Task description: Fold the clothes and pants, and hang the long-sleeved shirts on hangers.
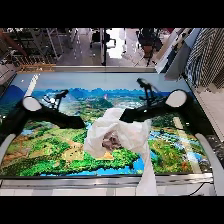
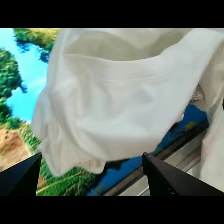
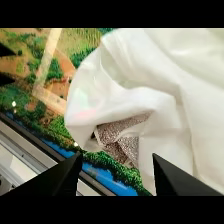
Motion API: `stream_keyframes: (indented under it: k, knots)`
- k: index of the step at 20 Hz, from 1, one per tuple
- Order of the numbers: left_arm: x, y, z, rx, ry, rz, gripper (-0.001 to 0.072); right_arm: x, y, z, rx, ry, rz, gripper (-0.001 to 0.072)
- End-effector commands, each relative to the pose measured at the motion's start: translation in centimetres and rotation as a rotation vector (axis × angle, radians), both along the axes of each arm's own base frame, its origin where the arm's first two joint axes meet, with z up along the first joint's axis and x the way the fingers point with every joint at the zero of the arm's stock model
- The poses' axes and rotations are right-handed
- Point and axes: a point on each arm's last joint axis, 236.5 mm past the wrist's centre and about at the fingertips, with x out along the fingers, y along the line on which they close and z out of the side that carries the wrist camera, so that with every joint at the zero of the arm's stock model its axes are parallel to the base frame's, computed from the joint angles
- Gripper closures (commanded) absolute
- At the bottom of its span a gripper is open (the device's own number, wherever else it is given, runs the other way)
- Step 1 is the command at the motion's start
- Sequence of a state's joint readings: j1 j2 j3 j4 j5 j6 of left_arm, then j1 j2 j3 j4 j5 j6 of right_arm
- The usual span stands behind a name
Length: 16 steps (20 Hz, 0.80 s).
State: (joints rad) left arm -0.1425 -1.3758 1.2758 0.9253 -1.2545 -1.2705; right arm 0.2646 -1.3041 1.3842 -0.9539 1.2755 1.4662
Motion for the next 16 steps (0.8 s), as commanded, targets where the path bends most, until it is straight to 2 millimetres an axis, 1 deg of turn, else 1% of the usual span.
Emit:
stream_keyframes:
  k: [1, 3, 5, 7, 8, 10, 12, 13, 14, 15, 16]
  knots:
    - [2.7, -3.8, -4.5, -0.083, 0.005, -0.098, 0.0000, -0.8, 2.1, -5.5, -0.025, 0.134, -0.002, 0.0191]
    - [5.2, -4.0, -6.1, -0.064, -0.012, -0.113, -0.0001, 0.1, 2.9, -7.4, -0.028, 0.157, -0.033, 0.0192]
    - [7.9, -4.3, -7.0, -0.062, -0.034, -0.102, -0.0001, 0.3, 3.2, -9.4, -0.041, 0.207, -0.050, 0.0192]
    - [9.7, -4.7, -7.8, -0.063, -0.044, -0.106, -0.0001, 0.7, 3.3, -11.0, -0.050, 0.232, -0.059, 0.0192]
    - [10.3, -4.9, -8.4, -0.056, -0.045, -0.115, 0.0000, 1.2, 3.4, -11.4, -0.048, 0.225, -0.072, 0.0192]
    - [10.9, -5.8, -9.2, -0.043, -0.051, -0.140, 0.0000, 2.5, 3.5, -11.5, -0.034, 0.191, -0.107, 0.0193]
    - [10.3, -7.2, -9.6, -0.041, -0.062, -0.188, 0.0014, 3.7, 3.7, -11.2, -0.009, 0.166, -0.157, 0.0194]
    - [9.7, -8.0, -9.7, -0.035, -0.079, -0.235, 0.0036, 4.1, 3.8, -11.0, -0.001, 0.157, -0.173, 0.0197]
    - [9.2, -8.7, -9.6, -0.035, -0.084, -0.268, 0.0087, 4.3, 3.8, -11.0, 0.004, 0.159, -0.189, 0.0200]
    - [8.7, -9.3, -9.6, -0.036, -0.084, -0.285, 0.0207, 4.4, 3.8, -11.0, 0.005, 0.157, -0.192, 0.0248]
    - [8.5, -9.7, -9.6, -0.036, -0.084, -0.292, 0.0362, 4.4, 3.7, -11.0, 0.003, 0.156, -0.192, 0.0418]
